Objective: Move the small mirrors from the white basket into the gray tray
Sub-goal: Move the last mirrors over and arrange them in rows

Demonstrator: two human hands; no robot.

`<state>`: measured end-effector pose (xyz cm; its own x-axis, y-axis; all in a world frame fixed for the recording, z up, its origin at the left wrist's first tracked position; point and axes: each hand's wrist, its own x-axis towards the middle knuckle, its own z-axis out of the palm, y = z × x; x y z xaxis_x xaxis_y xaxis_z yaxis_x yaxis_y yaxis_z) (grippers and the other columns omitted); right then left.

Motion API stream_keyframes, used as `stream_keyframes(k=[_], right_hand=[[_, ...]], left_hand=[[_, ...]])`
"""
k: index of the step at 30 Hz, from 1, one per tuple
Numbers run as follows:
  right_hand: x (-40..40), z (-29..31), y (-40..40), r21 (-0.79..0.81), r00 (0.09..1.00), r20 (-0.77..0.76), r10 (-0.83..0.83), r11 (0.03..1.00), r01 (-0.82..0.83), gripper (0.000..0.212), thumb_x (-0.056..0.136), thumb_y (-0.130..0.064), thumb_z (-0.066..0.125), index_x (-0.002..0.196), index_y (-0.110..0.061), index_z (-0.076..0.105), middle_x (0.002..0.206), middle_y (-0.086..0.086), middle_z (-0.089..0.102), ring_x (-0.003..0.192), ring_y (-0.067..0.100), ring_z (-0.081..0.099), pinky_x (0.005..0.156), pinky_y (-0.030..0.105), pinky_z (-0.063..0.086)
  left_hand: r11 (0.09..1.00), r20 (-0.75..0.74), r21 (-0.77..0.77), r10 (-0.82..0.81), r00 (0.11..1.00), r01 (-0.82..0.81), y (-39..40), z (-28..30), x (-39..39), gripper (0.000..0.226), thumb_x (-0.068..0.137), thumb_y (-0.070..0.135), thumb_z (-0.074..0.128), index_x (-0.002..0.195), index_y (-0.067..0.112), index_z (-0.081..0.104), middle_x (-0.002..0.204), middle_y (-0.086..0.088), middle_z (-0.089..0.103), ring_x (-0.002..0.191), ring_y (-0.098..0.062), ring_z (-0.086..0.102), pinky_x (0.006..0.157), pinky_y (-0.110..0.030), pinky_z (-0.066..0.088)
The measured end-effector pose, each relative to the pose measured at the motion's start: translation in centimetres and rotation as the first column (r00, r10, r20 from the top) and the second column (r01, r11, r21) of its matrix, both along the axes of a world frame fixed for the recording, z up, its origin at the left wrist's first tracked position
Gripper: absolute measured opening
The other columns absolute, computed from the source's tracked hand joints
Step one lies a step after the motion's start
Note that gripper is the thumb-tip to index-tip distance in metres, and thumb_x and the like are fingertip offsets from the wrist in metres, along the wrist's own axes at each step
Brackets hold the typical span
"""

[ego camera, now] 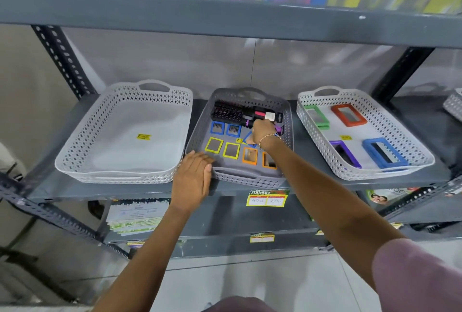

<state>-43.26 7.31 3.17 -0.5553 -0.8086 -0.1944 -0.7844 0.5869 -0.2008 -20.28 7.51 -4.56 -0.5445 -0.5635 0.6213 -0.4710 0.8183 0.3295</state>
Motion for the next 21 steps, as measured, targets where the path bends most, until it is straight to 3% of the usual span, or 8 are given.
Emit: stream_keyframes(k=[2, 3, 5, 7, 12, 15, 19, 21], right_hand=[[0.0, -0.3, -0.3, 0.012, 1.0, 0.014, -0.018, 1.0, 0.018, 0.041, 0.077, -0.013, 0.069, 0.053, -0.009, 0.037, 0.068, 0.01, 0.05, 0.08, 0.023, 0.051, 0.066, 0.025, 0.041], [0.0, -0.3, -0.2, 0.01, 0.999, 0.034, -0.027, 1.0, 0.027, 0.035, 0.078, -0.012, 0.069, 0.055, -0.007, 0.042, 0.067, 0.009, 0.052, 0.081, 0.023, 0.054, 0.066, 0.025, 0.043], [-0.3, -0.5, -0.3, 0.01, 0.998, 0.058, -0.029, 1.0, 0.028, 0.013, 0.079, -0.009, 0.068, 0.08, 0.004, 0.066, 0.085, 0.014, 0.068, 0.094, 0.027, 0.065, 0.075, 0.029, 0.053], [-0.7, -0.9, -0.4, -0.003, 0.999, 0.048, 0.0, 1.0, 0.0, 0.027, 0.081, -0.007, 0.067, 0.105, 0.006, 0.068, 0.108, 0.017, 0.071, 0.105, 0.028, 0.066, 0.09, 0.033, 0.055], [-1.4, -1.9, -0.4, -0.047, 0.998, 0.058, 0.024, 0.999, -0.021, 0.023, 0.083, 0.0, 0.061, 0.103, 0.005, 0.07, 0.111, 0.02, 0.071, 0.104, 0.028, 0.068, 0.092, 0.036, 0.055], [-1.7, -1.1, -0.1, -0.132, 0.997, 0.08, 0.002, 0.991, 0.009, 0.034, 0.084, -0.02, 0.069, 0.108, 0.004, 0.068, 0.114, 0.022, 0.069, 0.106, 0.032, 0.066, 0.087, 0.031, 0.052], [-1.7, 1.5, 3.5, -0.448, 0.988, 0.139, -0.061, 0.886, 0.118, 0.029, 0.09, -0.027, 0.059, 0.104, -0.005, 0.072, 0.113, 0.017, 0.071, 0.098, 0.028, 0.067, 0.091, 0.034, 0.051], [-1.4, 1.3, 6.5, -0.611, 0.98, 0.138, -0.143, 0.766, 0.198, 0.03, 0.093, -0.025, 0.048, 0.089, -0.005, 0.07, 0.091, 0.019, 0.071, 0.075, 0.022, 0.061, 0.076, 0.035, 0.051]], left_hand=[[1.0, -0.017, -0.011, -0.006, 1.0, 0.006, 0.1, 0.1, 0.1, 0.052, 0.103, 0.025, 0.02, 0.099, 0.005, 0.068, 0.1, -0.008, 0.067, 0.099, -0.024, 0.057, 0.108, -0.037, 0.033], [1.0, -0.024, -0.014, -0.009, 1.0, 0.009, 0.1, 0.2, 0.1, 0.051, 0.103, 0.024, 0.021, 0.099, 0.005, 0.068, 0.1, -0.008, 0.067, 0.098, -0.024, 0.057, 0.108, -0.037, 0.033], [1.0, -0.026, -0.017, -0.013, 1.0, 0.013, 0.2, 0.2, 0.1, 0.051, 0.103, 0.024, 0.021, 0.098, 0.005, 0.068, 0.099, -0.008, 0.067, 0.097, -0.024, 0.057, 0.107, -0.037, 0.033], [1.0, -0.025, -0.019, -0.01, 1.0, 0.009, 0.2, 0.3, 0.0, 0.049, 0.102, 0.024, 0.022, 0.098, 0.005, 0.068, 0.1, -0.007, 0.067, 0.098, -0.023, 0.057, 0.108, -0.037, 0.033], [0.998, -0.008, -0.045, -0.052, 0.999, 0.051, 0.1, 0.7, 0.3, 0.049, 0.102, 0.025, 0.023, 0.099, 0.004, 0.067, 0.099, -0.008, 0.067, 0.098, -0.024, 0.058, 0.11, -0.03, 0.029], [0.997, 0.001, -0.006, -0.079, 0.997, 0.079, 0.3, 1.2, 0.7, 0.052, 0.103, 0.026, 0.02, 0.113, 0.003, 0.065, 0.116, -0.008, 0.065, 0.118, -0.026, 0.054, 0.115, -0.034, 0.024], [0.958, -0.343, 0.283, 0.057, 0.937, 0.045, 4.4, 1.1, 2.0, 0.047, 0.101, 0.028, 0.024, 0.124, 0.005, 0.059, 0.131, -0.001, 0.056, 0.128, -0.014, 0.045, 0.112, -0.029, 0.028], [0.811, -0.497, 0.582, 0.308, 0.811, 0.049, 6.9, 1.5, 2.2, 0.044, 0.101, 0.03, 0.027, 0.118, 0.012, 0.063, 0.121, 0.005, 0.063, 0.117, -0.007, 0.053, 0.105, -0.026, 0.036]])
